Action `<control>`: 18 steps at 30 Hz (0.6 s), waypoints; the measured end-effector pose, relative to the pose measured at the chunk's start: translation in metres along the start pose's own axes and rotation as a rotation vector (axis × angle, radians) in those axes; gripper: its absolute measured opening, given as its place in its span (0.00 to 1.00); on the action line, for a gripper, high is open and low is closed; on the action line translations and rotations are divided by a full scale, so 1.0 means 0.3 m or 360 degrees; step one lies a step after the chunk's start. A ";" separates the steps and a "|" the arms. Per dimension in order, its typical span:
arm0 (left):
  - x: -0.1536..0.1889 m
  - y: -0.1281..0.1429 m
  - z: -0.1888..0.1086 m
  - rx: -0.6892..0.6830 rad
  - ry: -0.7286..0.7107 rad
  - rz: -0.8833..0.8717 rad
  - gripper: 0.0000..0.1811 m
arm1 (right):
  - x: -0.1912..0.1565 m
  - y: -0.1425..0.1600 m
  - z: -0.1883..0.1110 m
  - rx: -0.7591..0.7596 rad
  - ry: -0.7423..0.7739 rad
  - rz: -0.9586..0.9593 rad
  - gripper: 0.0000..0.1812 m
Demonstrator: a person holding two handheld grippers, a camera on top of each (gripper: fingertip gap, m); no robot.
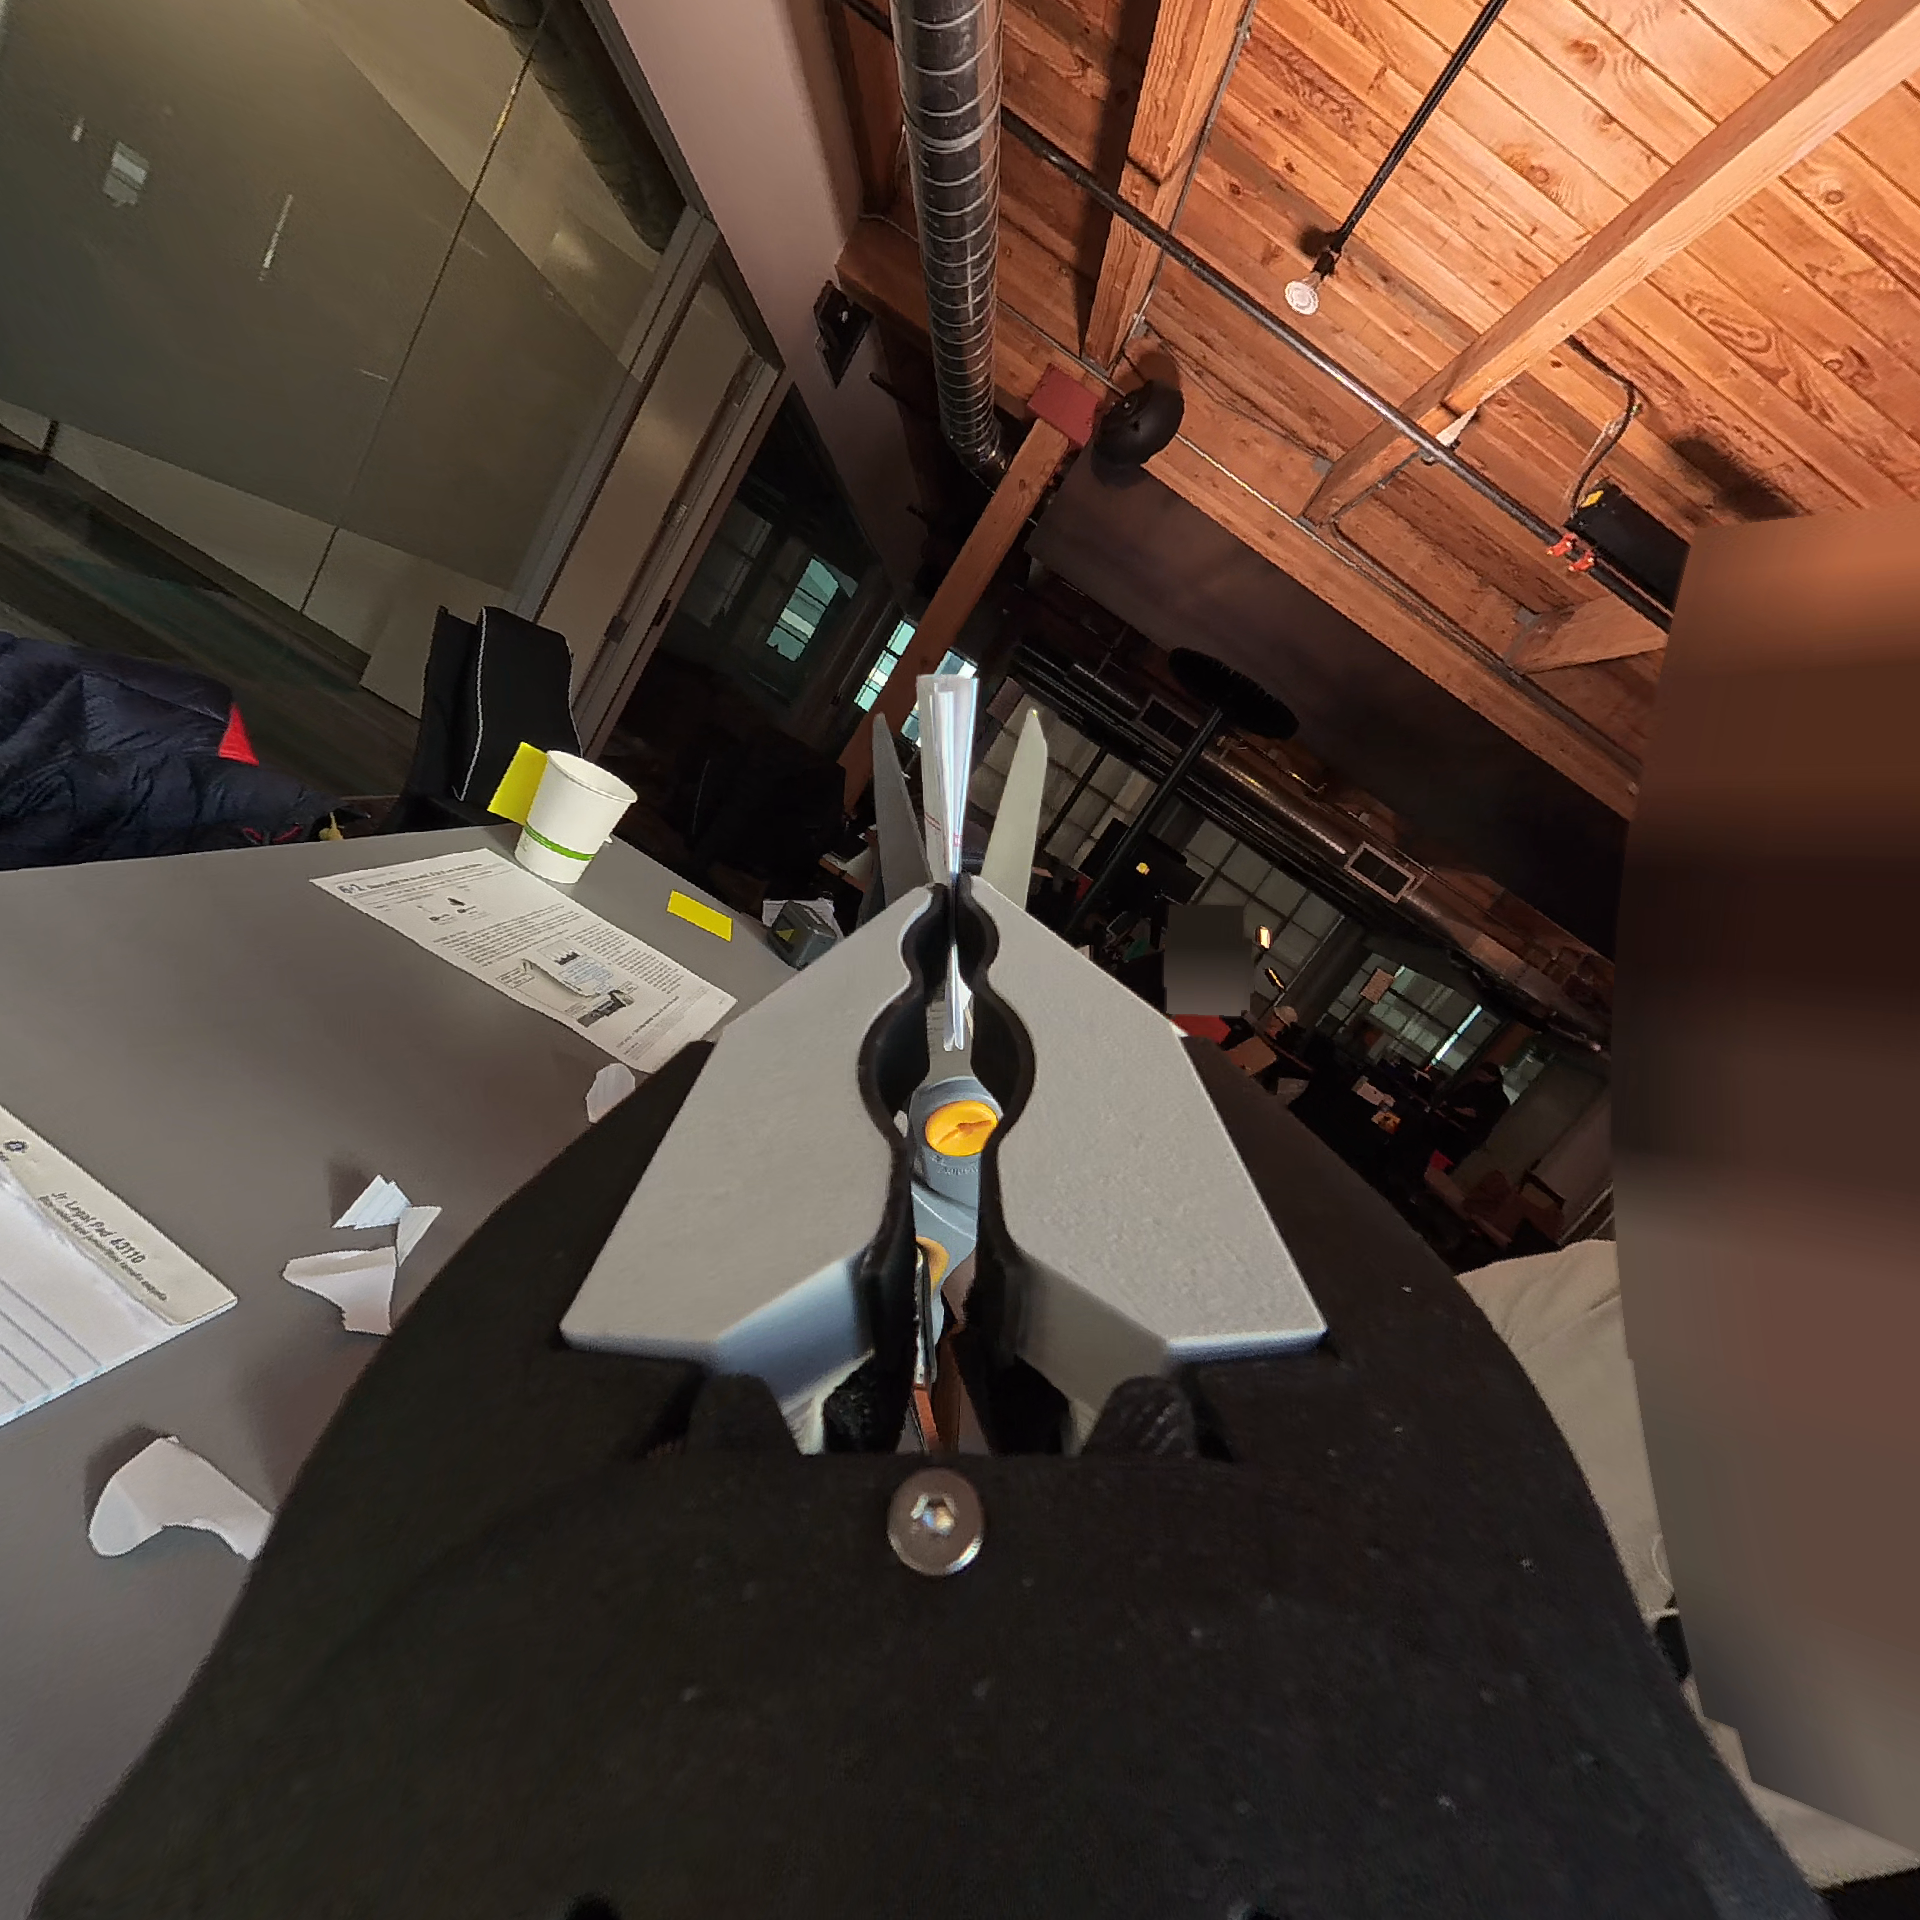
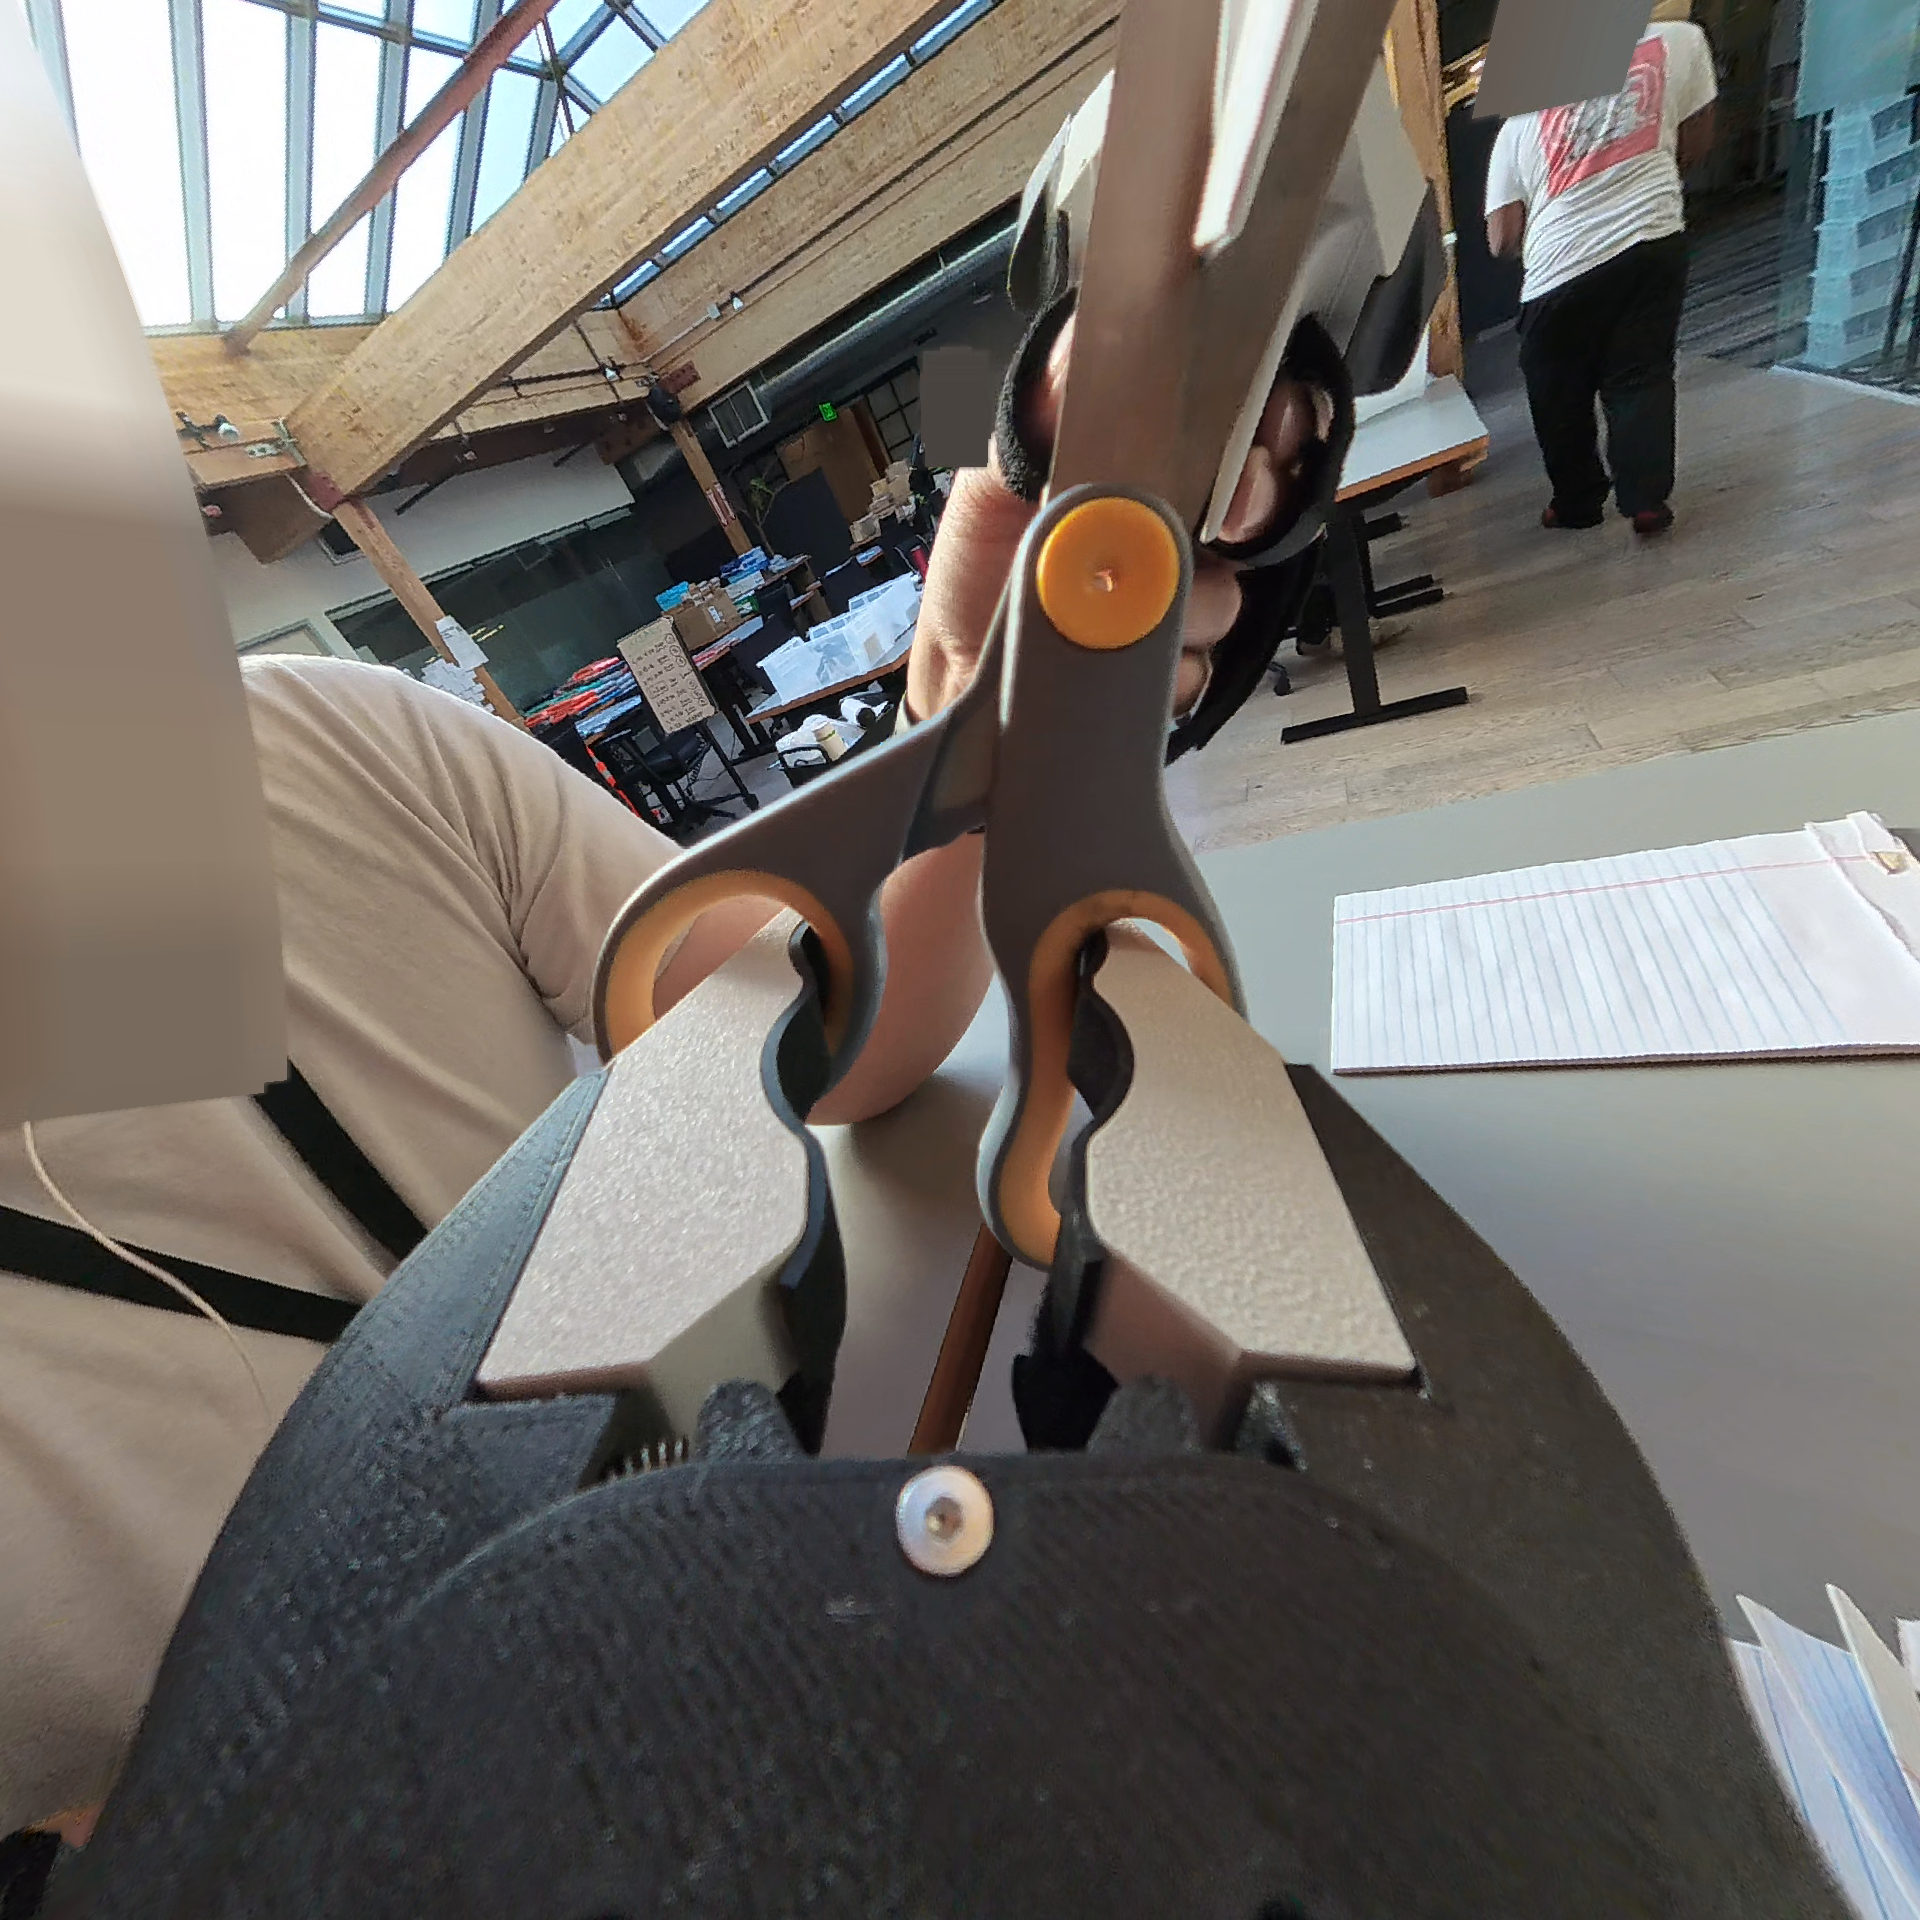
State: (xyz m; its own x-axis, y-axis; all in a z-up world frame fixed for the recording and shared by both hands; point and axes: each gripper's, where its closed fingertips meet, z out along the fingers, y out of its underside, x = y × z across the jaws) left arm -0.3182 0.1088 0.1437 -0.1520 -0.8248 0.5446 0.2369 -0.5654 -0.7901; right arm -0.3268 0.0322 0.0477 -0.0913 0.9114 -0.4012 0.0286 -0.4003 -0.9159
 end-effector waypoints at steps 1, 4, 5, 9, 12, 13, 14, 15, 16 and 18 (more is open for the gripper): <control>-0.004 -0.008 0.002 0.0038 -0.0011 -0.0006 0.00 | 0.007 -0.007 0.002 0.0016 0.0023 -0.0011 0.23; 0.000 -0.036 0.018 0.0216 0.0025 -0.0066 0.00 | 0.013 -0.047 0.021 0.0166 0.0038 -0.0057 0.23; 0.000 -0.041 0.022 0.0265 0.0033 -0.0086 0.00 | 0.012 -0.057 0.027 0.0210 0.0024 -0.0044 0.23; -0.012 -0.053 0.028 0.0411 0.0057 -0.0185 0.00 | 0.025 -0.076 0.029 0.0303 0.0031 -0.0055 0.23; -0.023 -0.052 0.035 0.0488 0.0077 -0.0259 0.00 | 0.023 -0.083 0.021 0.0341 -0.0009 -0.0027 0.23; -0.029 -0.051 0.037 0.0511 0.0070 -0.0264 0.00 | 0.028 -0.083 0.020 0.0347 0.0005 -0.0031 0.23; -0.032 -0.051 0.039 0.0532 0.0064 -0.0263 0.00 | 0.033 -0.083 0.021 0.0353 0.0023 -0.0041 0.23; -0.031 -0.053 0.039 0.0559 0.0062 -0.0259 0.00 | 0.037 -0.086 0.023 0.0366 0.0041 -0.0054 0.23; -0.029 -0.056 0.040 0.0587 0.0065 -0.0250 0.00 | 0.039 -0.092 0.025 0.0391 0.0056 -0.0073 0.23; -0.025 -0.056 0.043 0.0622 0.0054 -0.0230 0.00 | 0.042 -0.097 0.033 0.0417 0.0078 -0.0097 0.23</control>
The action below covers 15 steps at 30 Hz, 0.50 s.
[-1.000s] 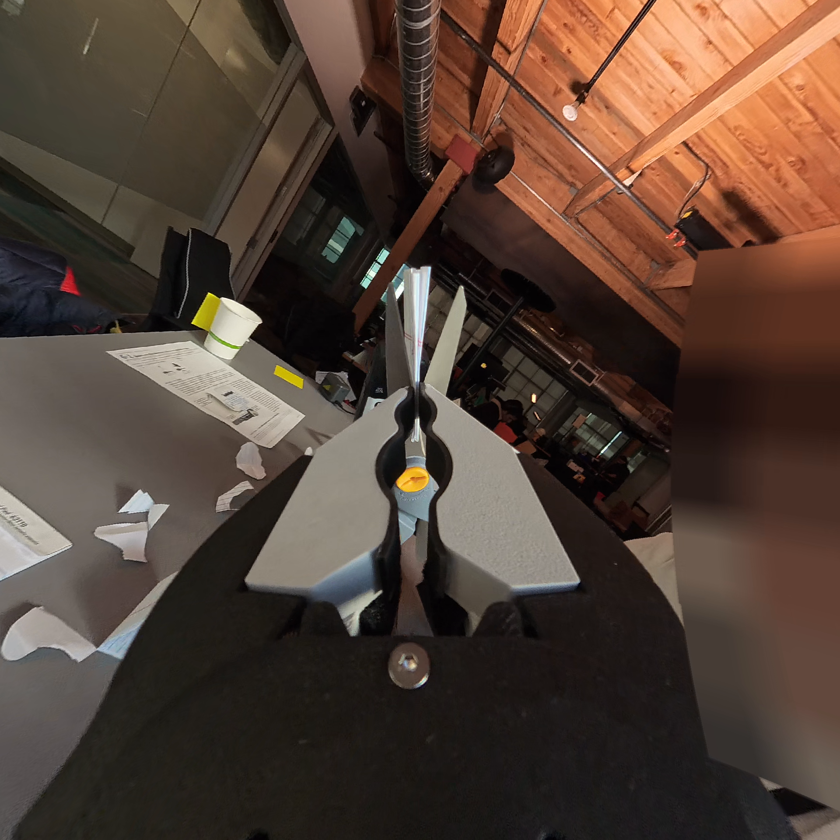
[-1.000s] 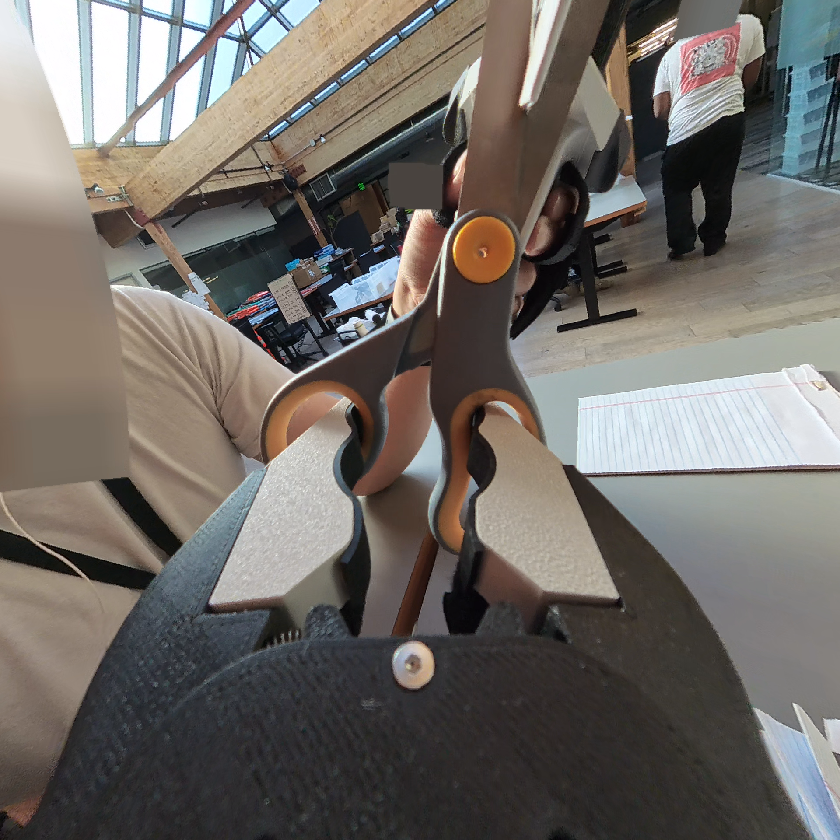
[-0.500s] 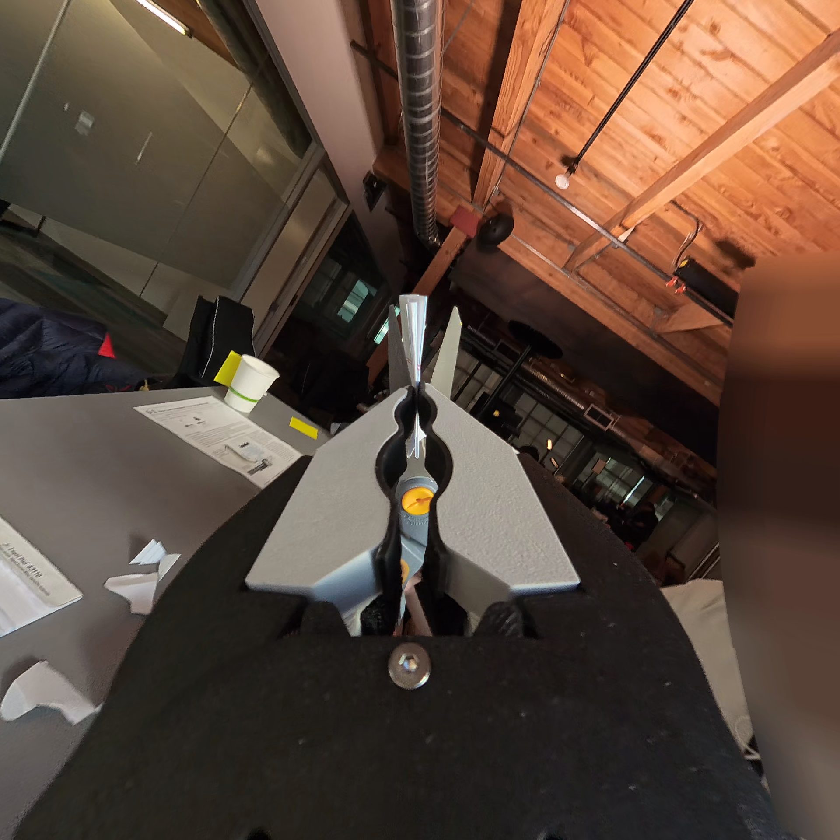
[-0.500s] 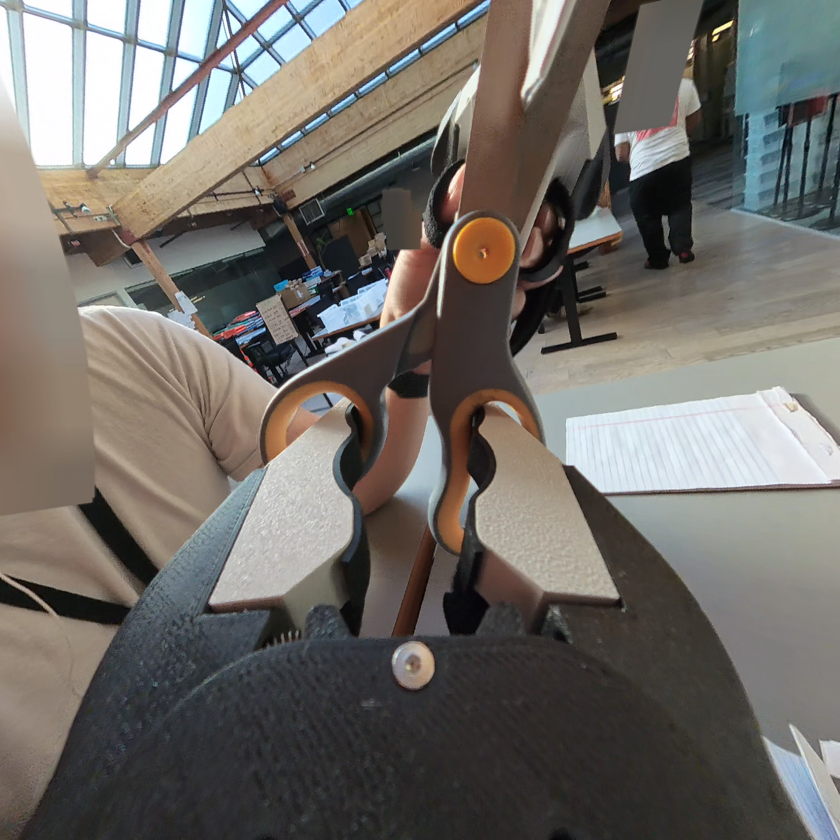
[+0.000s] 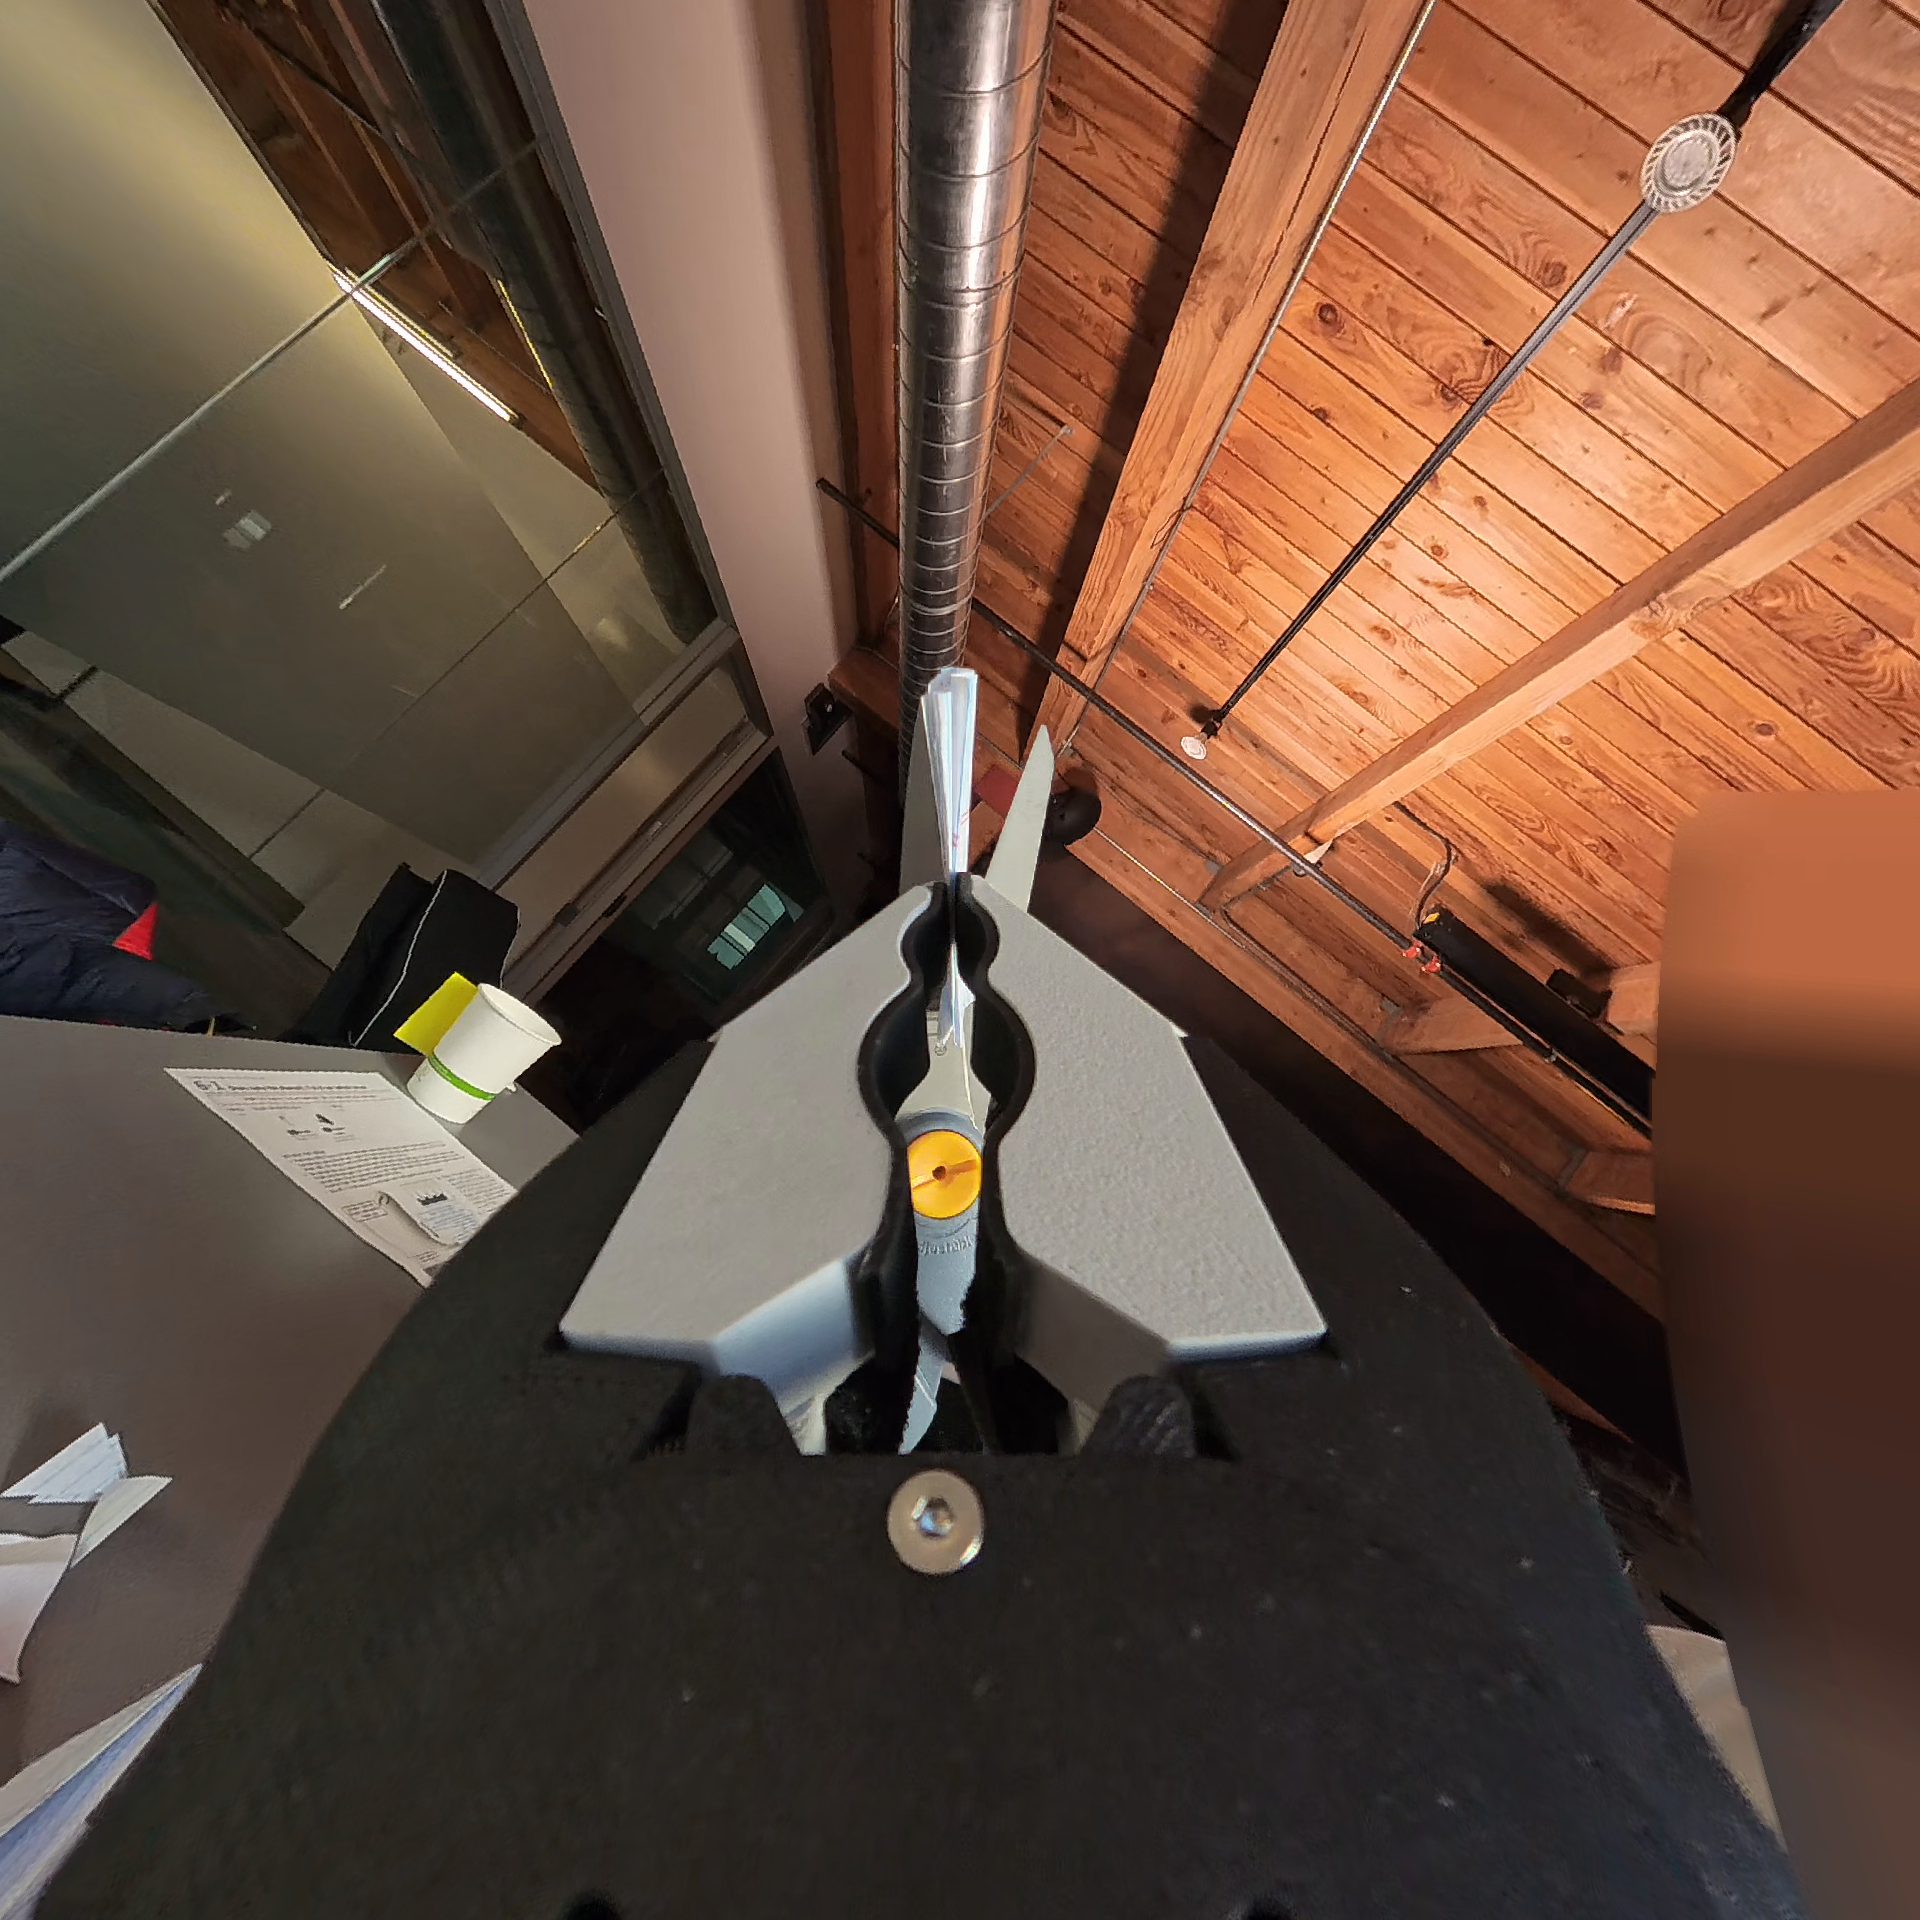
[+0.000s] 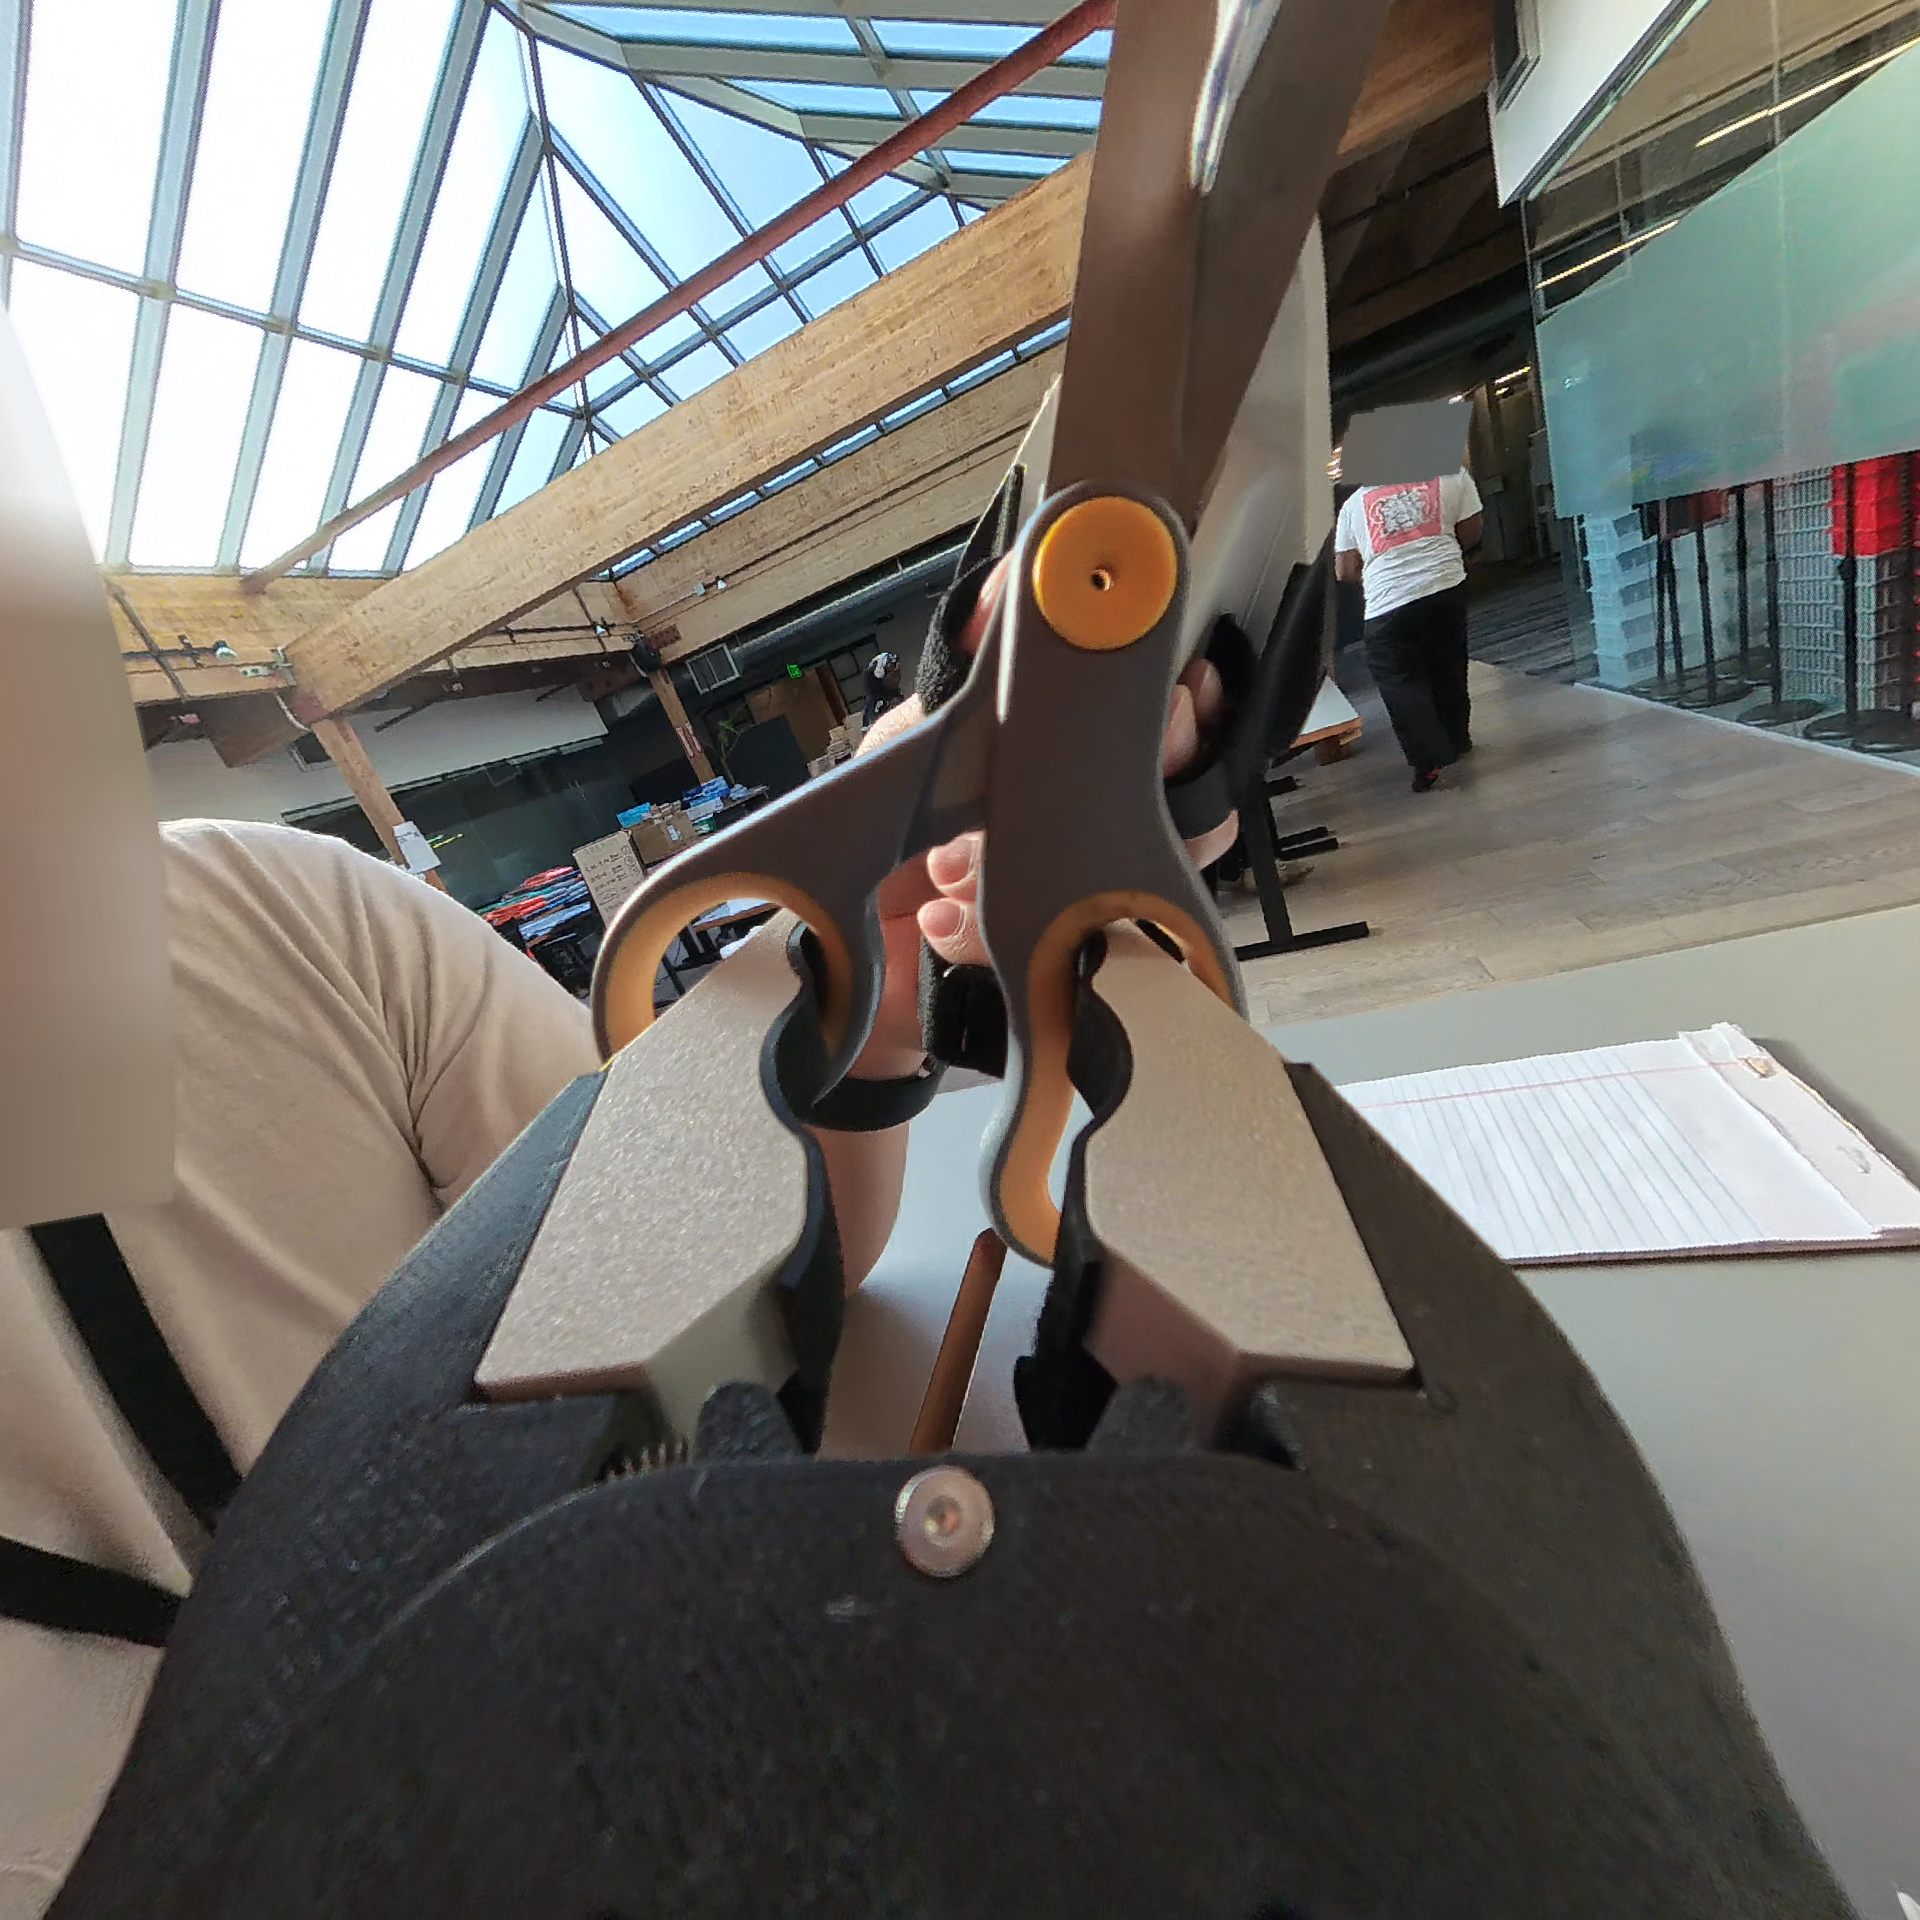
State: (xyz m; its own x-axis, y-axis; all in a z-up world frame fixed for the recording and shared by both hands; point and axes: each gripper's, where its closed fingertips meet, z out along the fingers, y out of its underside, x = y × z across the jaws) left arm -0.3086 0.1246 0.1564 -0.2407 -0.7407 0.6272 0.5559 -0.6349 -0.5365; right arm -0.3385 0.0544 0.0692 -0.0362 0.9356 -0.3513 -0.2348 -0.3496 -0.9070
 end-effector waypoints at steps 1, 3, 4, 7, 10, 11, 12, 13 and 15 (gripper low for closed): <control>0.000 0.003 0.002 0.0004 -0.0009 0.0017 0.00 | 0.004 0.003 0.004 0.0001 0.0014 -0.0008 0.23; 0.001 0.008 0.005 0.0001 -0.0023 0.0053 0.00 | 0.006 0.005 0.007 0.0004 0.0019 -0.0014 0.23; 0.001 0.008 0.005 0.0004 -0.0030 0.0068 0.00 | 0.006 0.004 0.006 0.0010 0.0022 -0.0015 0.22; 0.000 0.006 0.004 0.0009 -0.0041 0.0081 0.00 | 0.010 0.004 0.007 0.0010 0.0040 -0.0015 0.22; -0.004 0.005 0.002 0.0024 -0.0048 0.0076 0.00 | 0.016 0.006 0.011 0.0010 0.0068 -0.0021 0.22; -0.005 0.005 0.002 0.0027 -0.0050 0.0079 0.00 | 0.017 0.007 0.012 0.0011 0.0071 -0.0020 0.22; -0.005 0.005 0.003 0.0028 -0.0049 0.0079 0.00 | 0.015 0.007 0.013 0.0013 0.0063 -0.0015 0.22; -0.004 0.004 0.002 0.0033 -0.0049 0.0080 0.00 | 0.014 0.005 0.012 0.0019 0.0063 -0.0014 0.22; -0.003 0.004 0.002 0.0036 -0.0049 0.0085 0.00 | 0.017 0.005 0.013 0.0018 0.0081 -0.0033 0.22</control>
